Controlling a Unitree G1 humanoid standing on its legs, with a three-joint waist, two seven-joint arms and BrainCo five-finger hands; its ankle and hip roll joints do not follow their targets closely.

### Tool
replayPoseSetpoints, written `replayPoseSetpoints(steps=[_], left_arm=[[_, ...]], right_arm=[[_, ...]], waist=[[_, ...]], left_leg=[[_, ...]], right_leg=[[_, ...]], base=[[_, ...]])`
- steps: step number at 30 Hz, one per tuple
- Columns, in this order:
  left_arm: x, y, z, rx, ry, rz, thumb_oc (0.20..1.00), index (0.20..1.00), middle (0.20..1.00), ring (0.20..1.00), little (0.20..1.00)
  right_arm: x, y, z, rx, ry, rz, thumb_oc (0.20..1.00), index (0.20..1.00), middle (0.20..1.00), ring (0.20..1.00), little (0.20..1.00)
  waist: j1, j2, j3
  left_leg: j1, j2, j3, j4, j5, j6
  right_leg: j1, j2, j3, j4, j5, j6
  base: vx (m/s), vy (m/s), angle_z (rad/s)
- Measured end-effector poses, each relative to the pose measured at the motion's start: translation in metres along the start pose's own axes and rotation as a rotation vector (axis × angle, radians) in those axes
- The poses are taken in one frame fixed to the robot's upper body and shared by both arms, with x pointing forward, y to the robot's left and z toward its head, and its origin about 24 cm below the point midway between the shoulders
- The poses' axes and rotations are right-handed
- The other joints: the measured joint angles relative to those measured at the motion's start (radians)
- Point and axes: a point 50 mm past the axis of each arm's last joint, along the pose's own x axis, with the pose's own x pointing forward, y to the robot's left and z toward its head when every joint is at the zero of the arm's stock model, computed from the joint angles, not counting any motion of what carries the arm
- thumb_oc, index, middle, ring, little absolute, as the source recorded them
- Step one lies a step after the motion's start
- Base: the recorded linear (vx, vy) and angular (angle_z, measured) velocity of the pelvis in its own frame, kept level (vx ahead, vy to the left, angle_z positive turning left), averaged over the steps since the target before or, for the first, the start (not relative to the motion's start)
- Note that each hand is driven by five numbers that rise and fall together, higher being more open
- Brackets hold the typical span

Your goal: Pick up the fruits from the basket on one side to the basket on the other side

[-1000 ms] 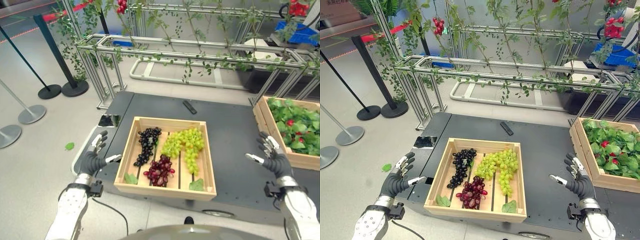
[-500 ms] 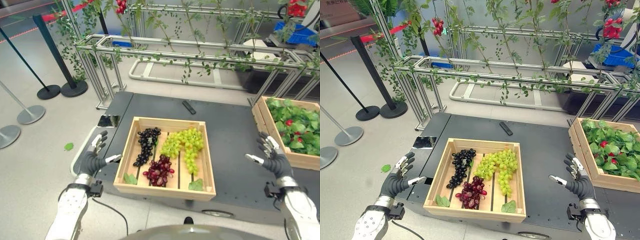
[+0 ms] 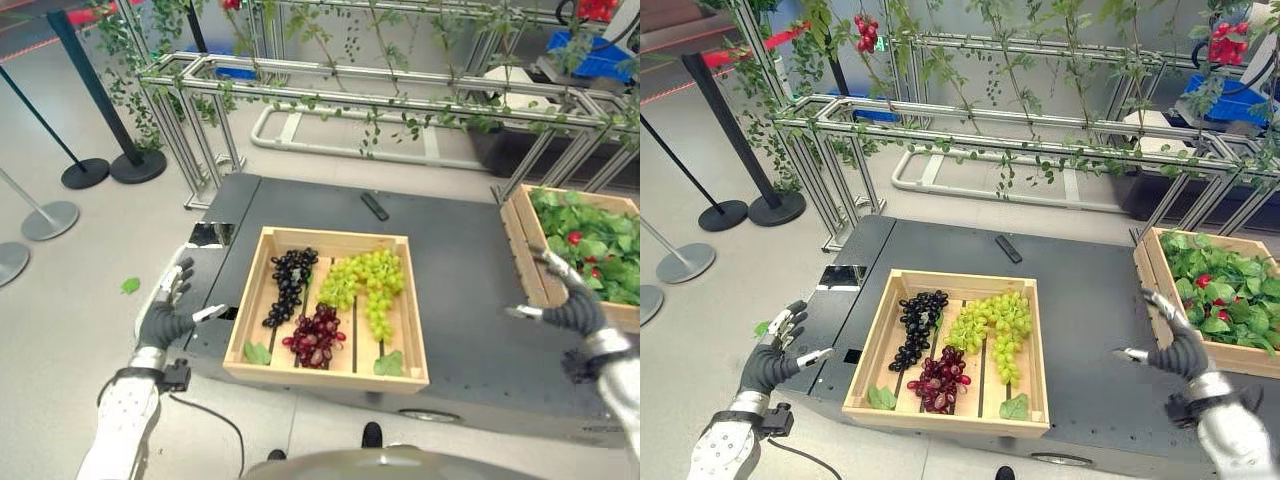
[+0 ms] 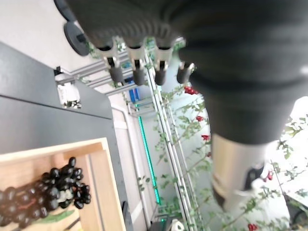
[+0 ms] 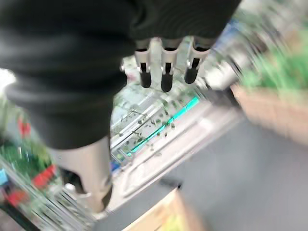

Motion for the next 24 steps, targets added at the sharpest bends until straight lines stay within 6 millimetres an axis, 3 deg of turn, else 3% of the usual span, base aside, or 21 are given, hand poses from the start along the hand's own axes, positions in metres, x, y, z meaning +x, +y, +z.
replayPoseSetpoints(steps=[3,5,7,11,12,19,24], left_arm=[[0.008,-0.003,0.008,0.017,-0.038,-0.025,1.000,1.000,1.000,1.000,1.000],[0.015,-0.002,0.014,0.029,-0.068,-0.032,1.000,1.000,1.000,1.000,1.000],[0.023,-0.002,0.023,0.043,-0.106,-0.039,1.000,1.000,1.000,1.000,1.000],[0.035,-0.002,0.035,0.032,-0.163,-0.014,1.000,1.000,1.000,1.000,1.000],[0.036,-0.002,0.036,0.031,-0.167,-0.008,1.000,1.000,1.000,1.000,1.000],[0.042,-0.003,0.041,-0.015,-0.189,0.004,1.000,1.000,1.000,1.000,1.000],[0.050,-0.005,0.051,-0.044,-0.225,0.005,1.000,1.000,1.000,1.000,1.000]], right_arm=[[0.025,-0.011,0.024,-0.190,-0.123,0.045,1.000,1.000,1.000,1.000,1.000],[0.035,-0.015,0.033,-0.268,-0.158,0.039,1.000,1.000,1.000,1.000,1.000],[0.048,-0.017,0.044,-0.362,-0.203,0.048,1.000,1.000,1.000,1.000,1.000],[0.072,-0.016,0.060,-0.367,-0.256,0.031,1.000,1.000,1.000,1.000,1.000],[0.077,-0.015,0.065,-0.372,-0.267,0.036,1.000,1.000,1.000,1.000,1.000],[0.100,-0.007,0.086,-0.379,-0.329,0.058,1.000,1.000,1.000,1.000,1.000],[0.104,-0.006,0.088,-0.398,-0.327,0.061,1.000,1.000,1.000,1.000,1.000]], waist=[[0.003,-0.022,0.029],[0.027,-0.032,0.057],[0.031,-0.030,0.102],[0.097,-0.015,0.164],[0.084,-0.013,0.172],[0.113,-0.014,0.225],[0.113,-0.012,0.274]], left_leg=[[-0.045,0.000,-0.012,0.022,0.002,-0.002],[-0.084,-0.002,-0.034,0.047,0.004,-0.005],[-0.136,-0.005,-0.065,0.072,0.006,-0.005],[-0.218,-0.005,-0.096,0.101,0.022,-0.013],[-0.228,-0.007,-0.103,0.113,0.022,-0.013],[-0.287,-0.014,-0.119,0.129,0.023,-0.012],[-0.306,-0.018,-0.125,0.136,0.023,-0.012]], right_leg=[[-0.024,-0.002,-0.012,0.000,0.002,0.000],[-0.050,0.000,-0.021,0.006,0.003,0.000],[-0.078,-0.004,-0.049,0.019,0.002,-0.001],[-0.125,-0.004,-0.068,0.040,0.000,-0.007],[-0.132,-0.005,-0.073,0.050,-0.005,-0.007],[-0.189,-0.019,-0.086,0.100,-0.030,-0.017],[-0.217,-0.026,-0.088,0.133,-0.043,-0.017]], base=[[-0.14,-0.041,0.16],[-0.17,-0.052,0.25],[-0.15,-0.059,0.50],[-0.09,-0.046,0.39],[-0.03,-0.023,0.41],[-0.05,-0.021,0.13],[-0.06,-0.013,0.04]])
